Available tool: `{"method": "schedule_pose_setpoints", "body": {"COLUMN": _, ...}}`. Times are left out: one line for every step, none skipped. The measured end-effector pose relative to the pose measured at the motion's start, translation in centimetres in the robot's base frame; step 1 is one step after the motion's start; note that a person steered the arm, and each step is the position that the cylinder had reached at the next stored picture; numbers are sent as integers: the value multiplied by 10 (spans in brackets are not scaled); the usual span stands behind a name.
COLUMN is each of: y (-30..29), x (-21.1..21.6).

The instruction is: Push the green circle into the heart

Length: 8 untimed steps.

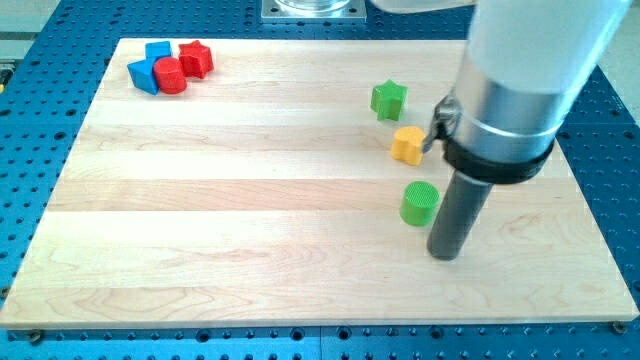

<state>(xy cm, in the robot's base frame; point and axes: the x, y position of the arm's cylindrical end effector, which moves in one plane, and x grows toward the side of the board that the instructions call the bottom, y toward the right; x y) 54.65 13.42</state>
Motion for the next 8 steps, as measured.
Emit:
{"method": "schedule_pose_setpoints", "body": {"y": -41, "x": -12}}
{"method": "schedule_pose_setpoints", "body": {"y": -57, "x": -56}}
{"method": "schedule_pose_setpoints", "body": {"y": -57, "x": -34}}
{"method": "schedule_pose_setpoints", "body": {"y": -21, "x": -8}}
{"method": "schedule_pose_setpoints", "body": {"y": -2, "x": -50}}
{"method": "schedule_pose_setpoints", "body": {"y": -76, "x": -60}}
{"method": "schedule_pose_setpoints", "body": {"y": -69, "x": -68}}
{"method": "schedule_pose_setpoints", "body": {"y": -42, "x": -65}}
